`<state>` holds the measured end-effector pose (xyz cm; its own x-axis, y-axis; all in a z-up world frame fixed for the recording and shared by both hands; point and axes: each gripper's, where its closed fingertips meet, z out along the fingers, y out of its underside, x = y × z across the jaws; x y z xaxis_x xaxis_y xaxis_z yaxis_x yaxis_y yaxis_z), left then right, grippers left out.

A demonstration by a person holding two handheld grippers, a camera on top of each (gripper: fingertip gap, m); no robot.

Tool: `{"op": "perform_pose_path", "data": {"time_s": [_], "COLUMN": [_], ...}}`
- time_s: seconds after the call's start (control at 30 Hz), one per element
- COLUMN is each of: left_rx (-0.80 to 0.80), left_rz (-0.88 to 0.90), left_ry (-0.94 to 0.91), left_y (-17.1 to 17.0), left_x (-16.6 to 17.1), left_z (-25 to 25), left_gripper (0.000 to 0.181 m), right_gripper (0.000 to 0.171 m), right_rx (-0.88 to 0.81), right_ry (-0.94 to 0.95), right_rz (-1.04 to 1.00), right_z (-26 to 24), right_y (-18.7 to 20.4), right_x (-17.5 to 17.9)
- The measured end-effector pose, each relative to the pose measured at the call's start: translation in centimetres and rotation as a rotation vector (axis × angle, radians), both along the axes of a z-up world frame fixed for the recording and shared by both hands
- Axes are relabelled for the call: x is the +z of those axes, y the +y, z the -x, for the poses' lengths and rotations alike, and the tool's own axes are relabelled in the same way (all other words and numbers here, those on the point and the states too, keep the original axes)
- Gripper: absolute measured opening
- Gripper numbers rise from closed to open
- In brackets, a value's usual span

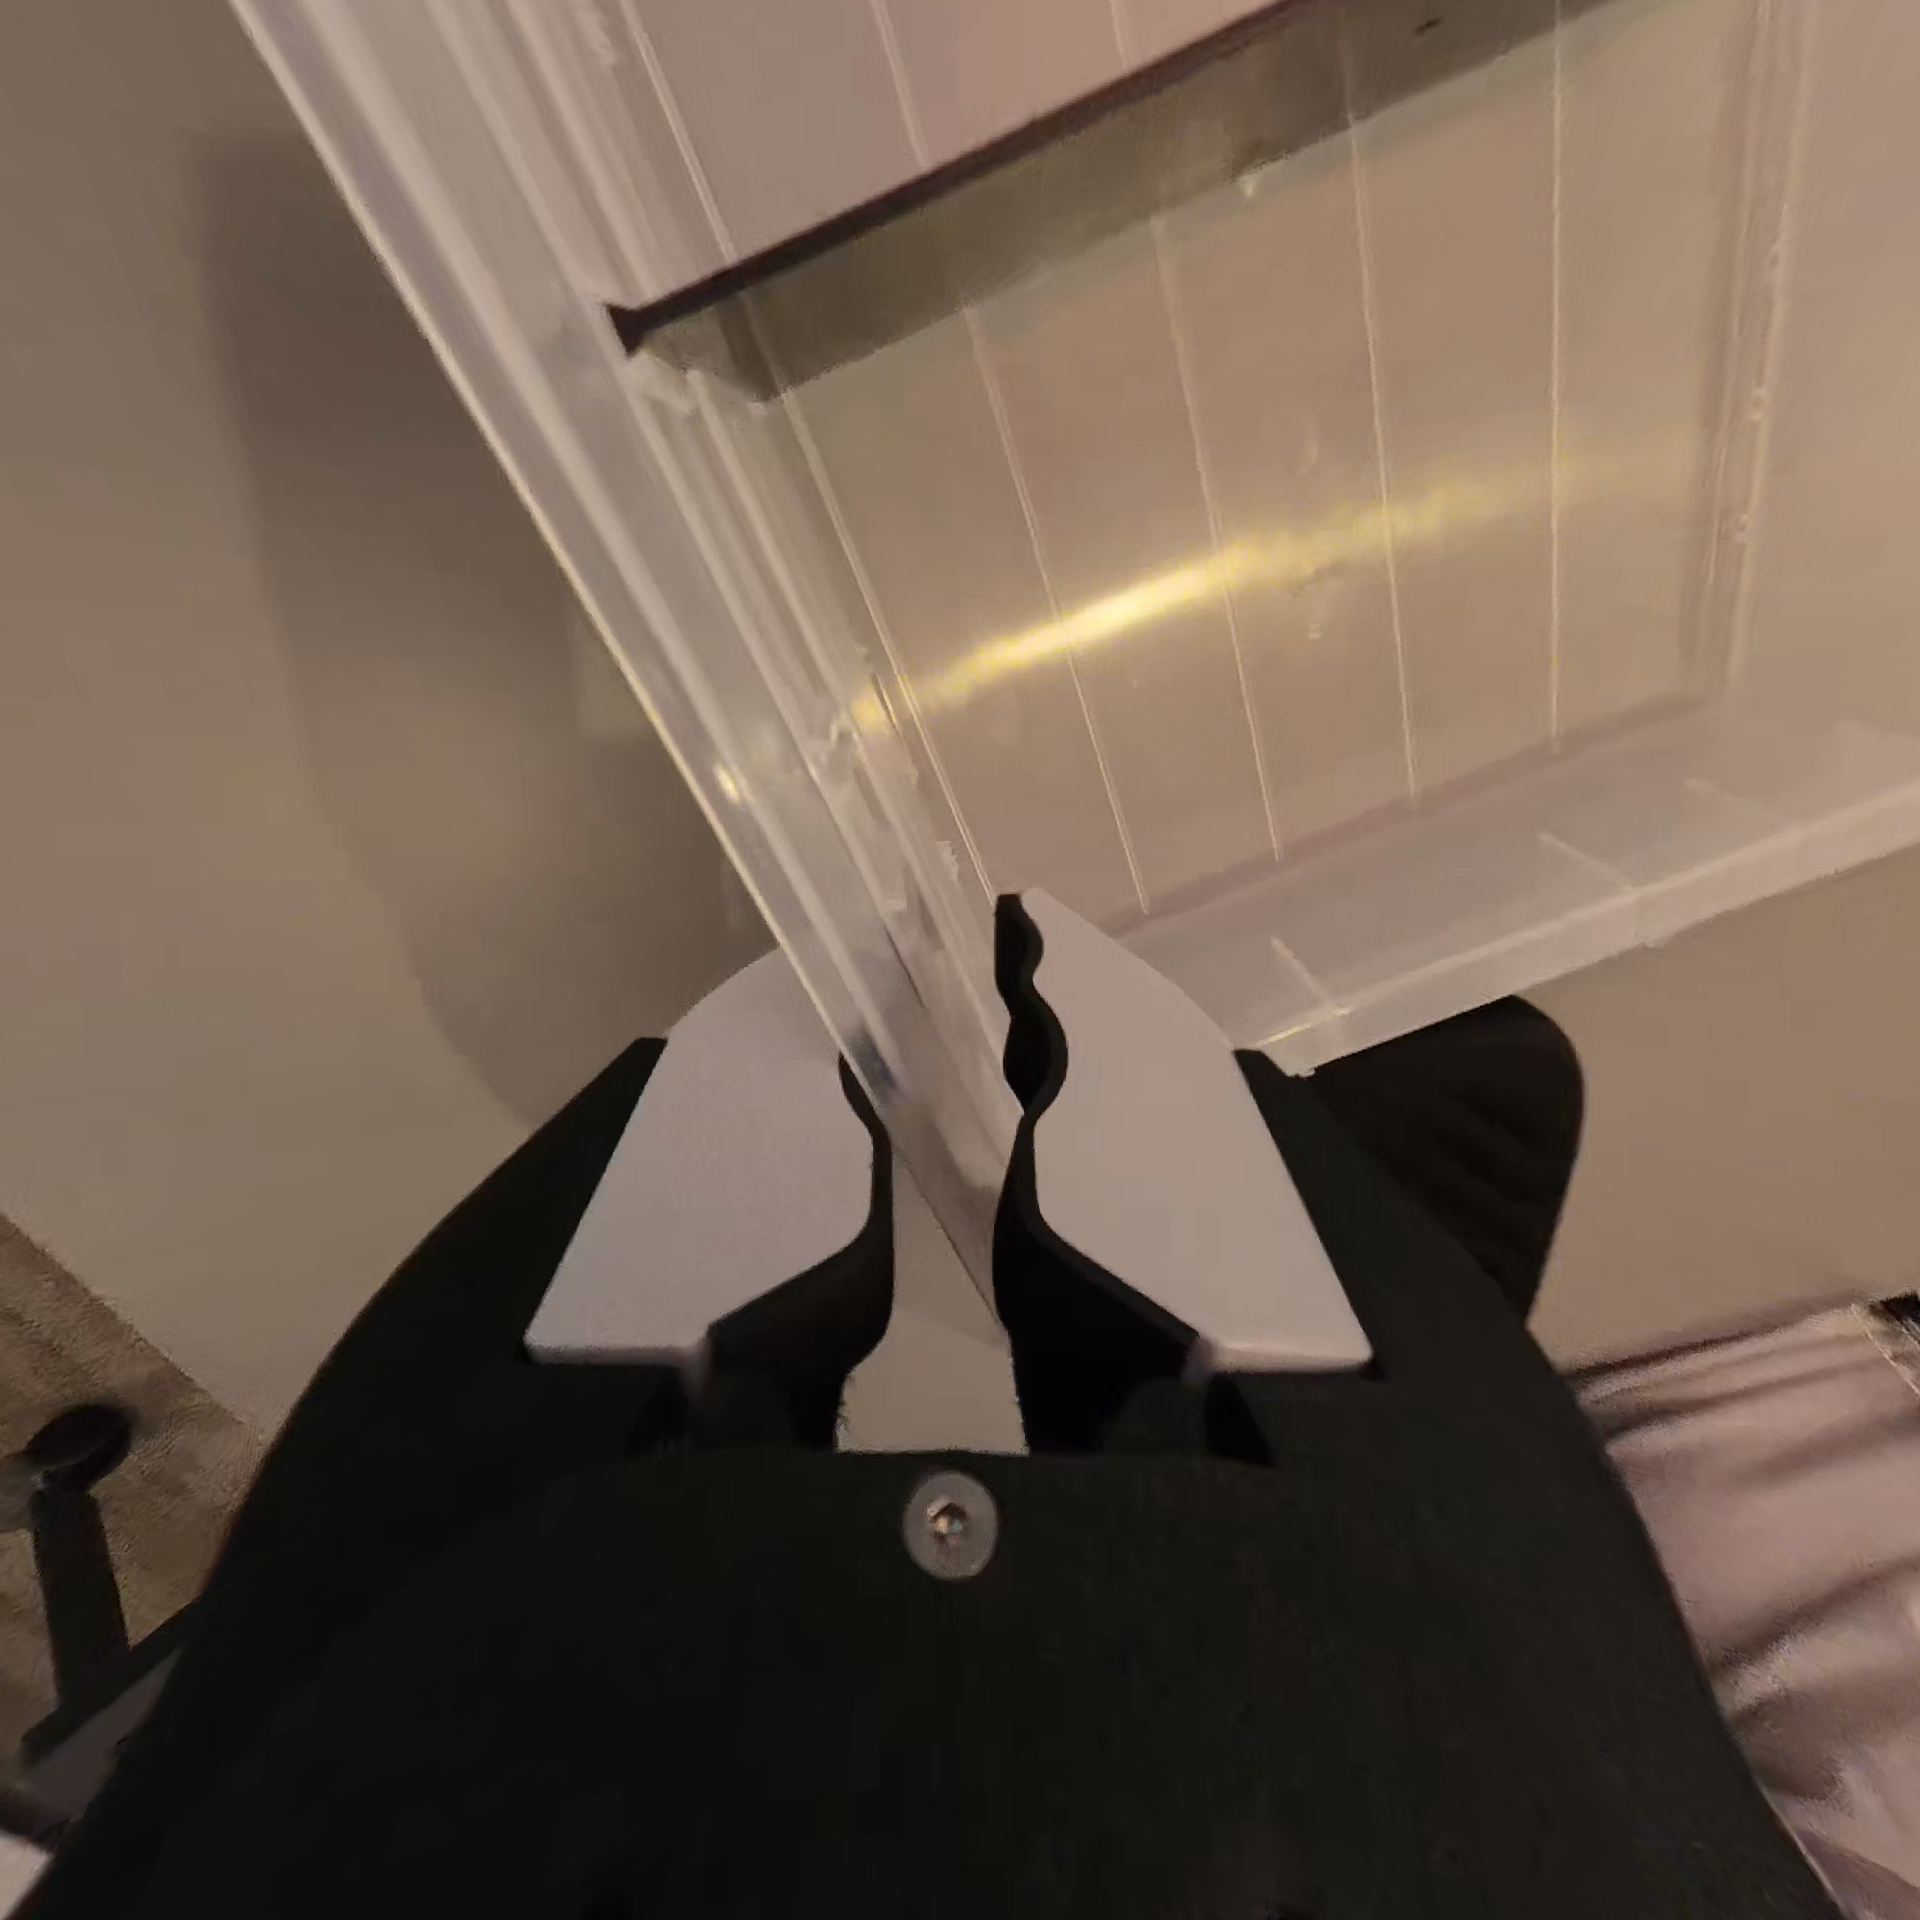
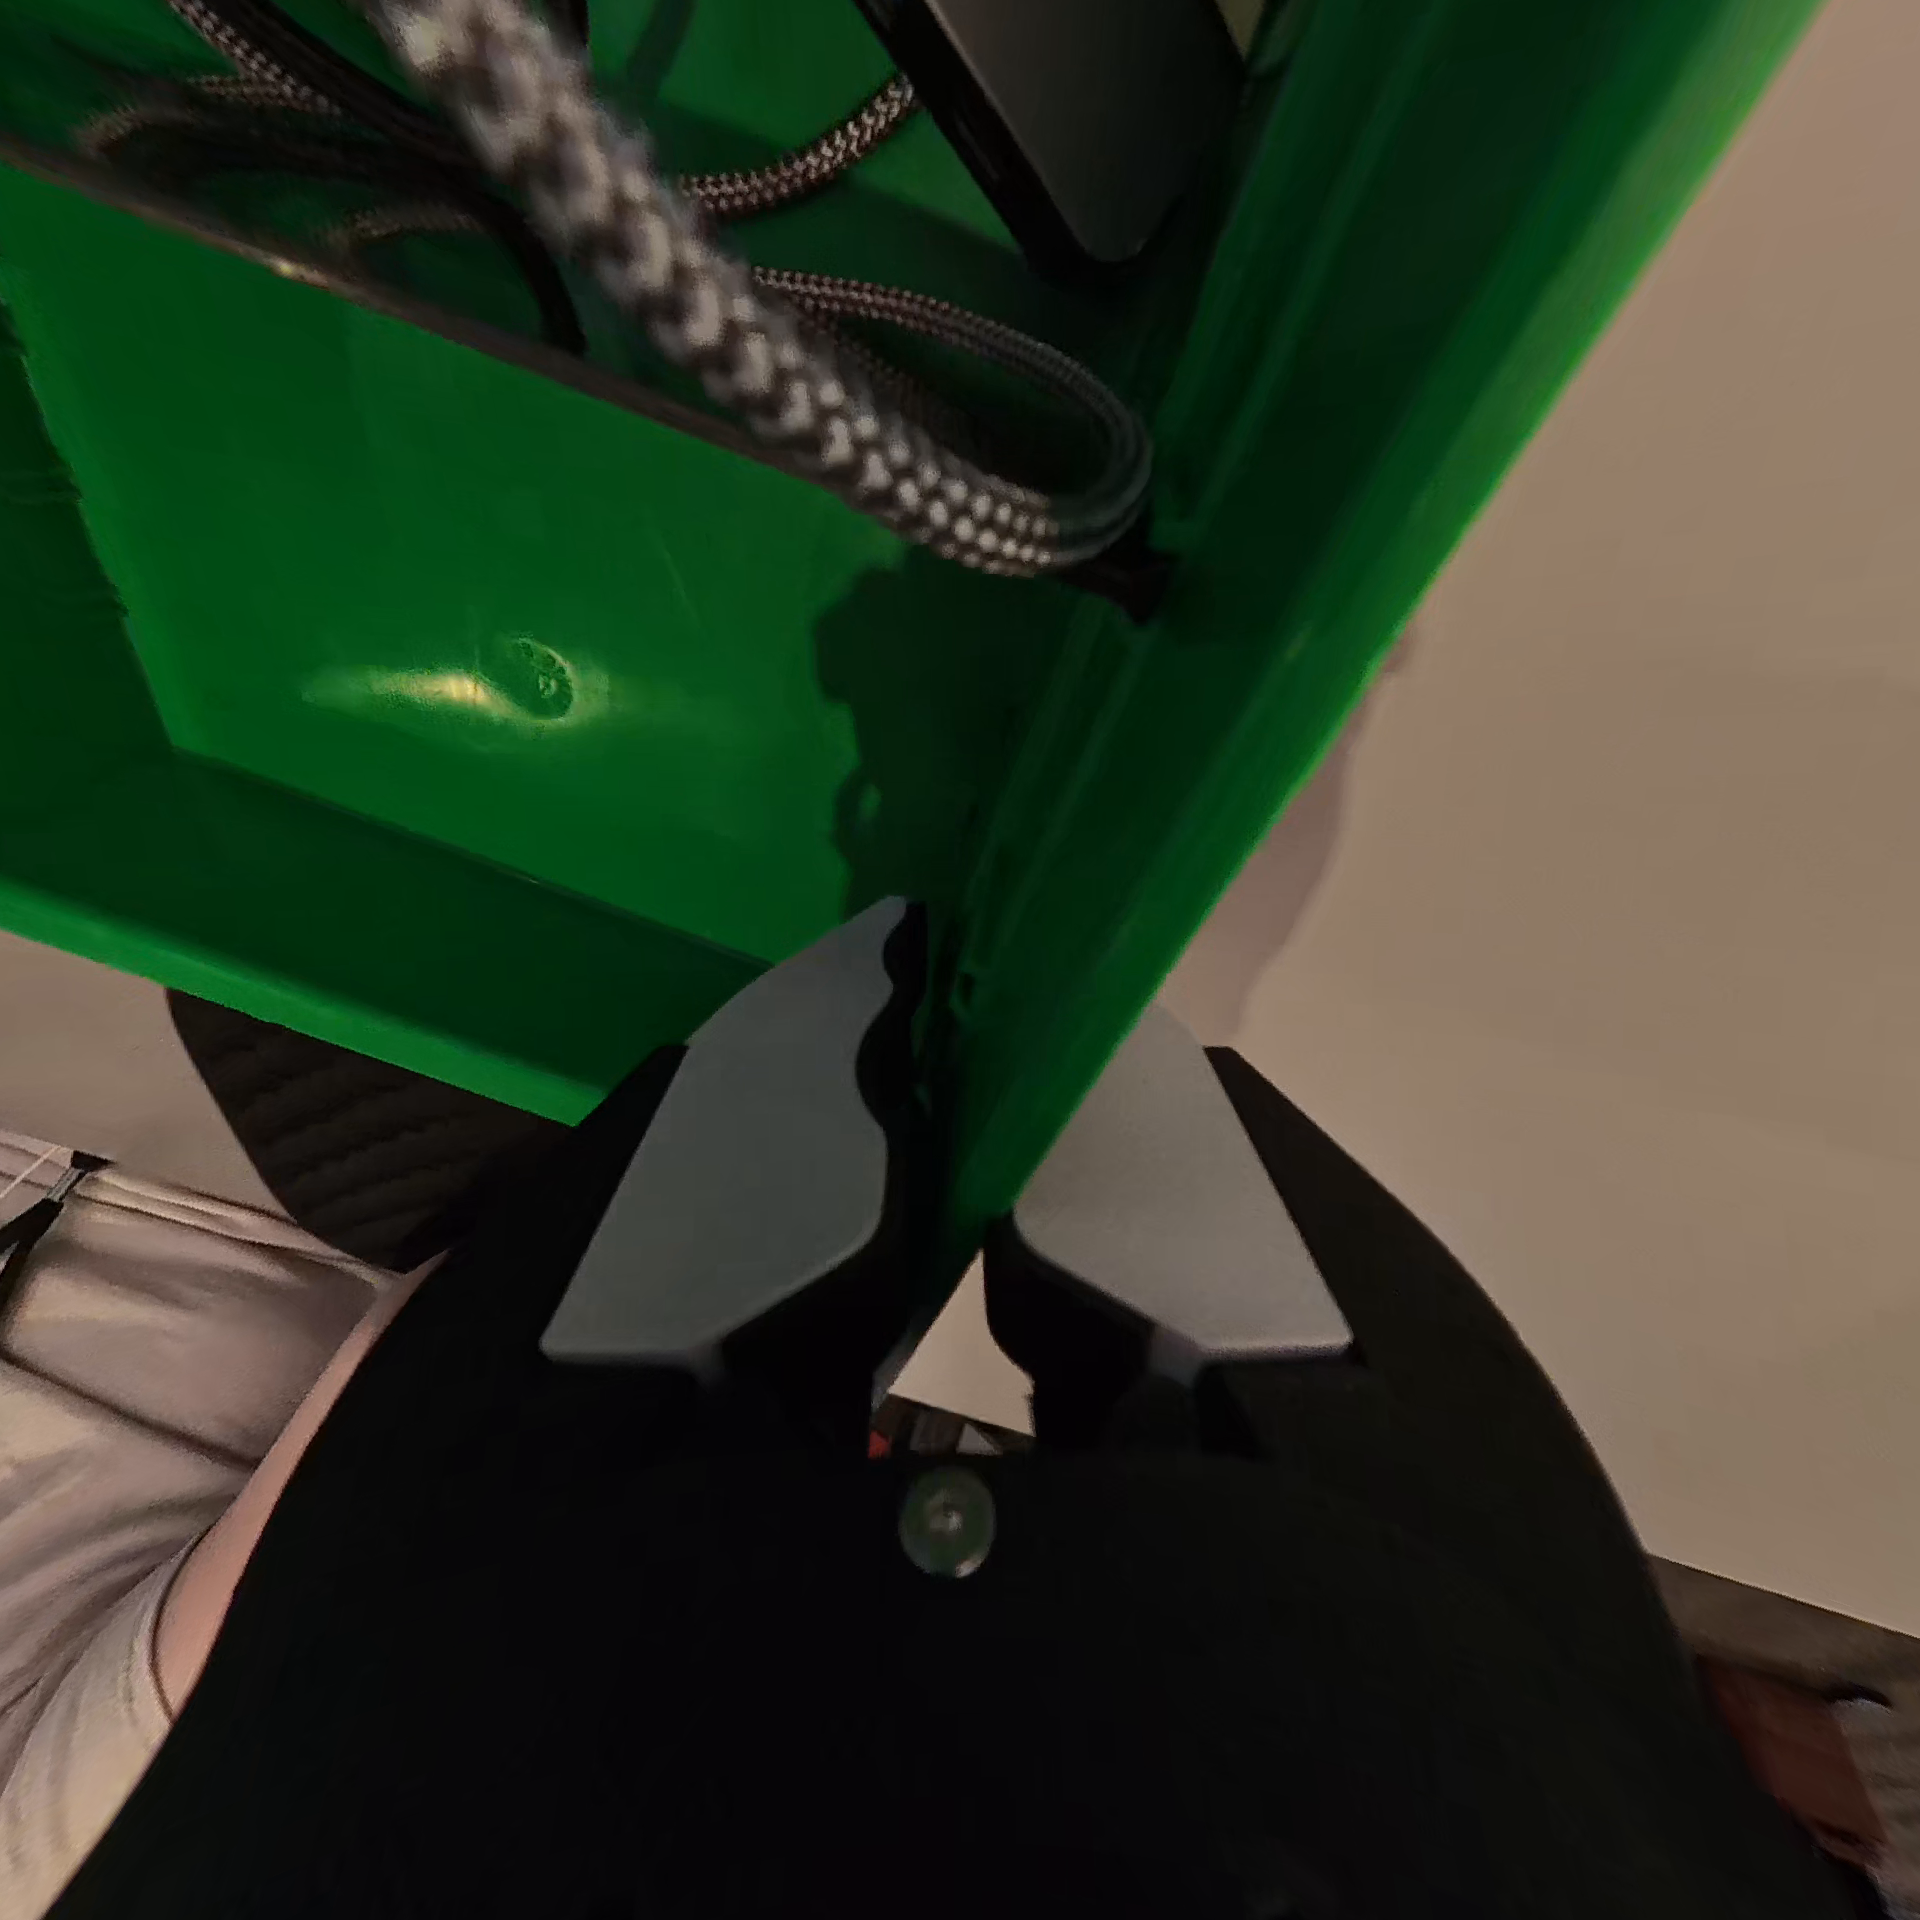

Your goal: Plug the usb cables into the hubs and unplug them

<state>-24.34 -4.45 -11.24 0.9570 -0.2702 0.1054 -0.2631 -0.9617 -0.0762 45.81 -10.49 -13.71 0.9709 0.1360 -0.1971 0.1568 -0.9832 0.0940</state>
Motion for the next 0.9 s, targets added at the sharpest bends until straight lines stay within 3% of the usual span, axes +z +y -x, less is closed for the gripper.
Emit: {"op": "perform_pose_path", "data": {"time_s": [0.33, 0.53, 0.67, 0.77, 0.9], "left_rx": [-0.15, -0.28, -0.352, -0.348, -0.327], "left_rz": [0.155, 0.164, 0.173, 0.154, -0.017], "left_ry": [0.073, 0.157, 0.11, 0.073, 0.031], "left_y": [-1.6, -2.0, -2.7, -3.1, -2.2], "left_x": [0.0, 0.0, 0.1, 1.1, 4.2], "left_z": [-7.8, -11.2, -12.9, -13.0, -12.9], "left_gripper": [0.02, 0.028, 0.032, 0.028, 0.027], "right_gripper": [0.01, 0.018, 0.031, 0.031, 0.03], "right_rx": [0.121, 0.161, 0.187, 0.181, 0.121], "right_ry": [0.004, -0.042, -0.061, -0.125, -0.226], "right_rz": [0.11, 0.162, 0.222, 0.113, -0.191], "right_z": [8.7, 12.2, 13.5, 13.1, 12.6], "right_y": [0.7, 0.6, -0.5, 0.3, 2.6], "right_x": [0.4, 0.6, 1.1, 2.8, 7.8]}}
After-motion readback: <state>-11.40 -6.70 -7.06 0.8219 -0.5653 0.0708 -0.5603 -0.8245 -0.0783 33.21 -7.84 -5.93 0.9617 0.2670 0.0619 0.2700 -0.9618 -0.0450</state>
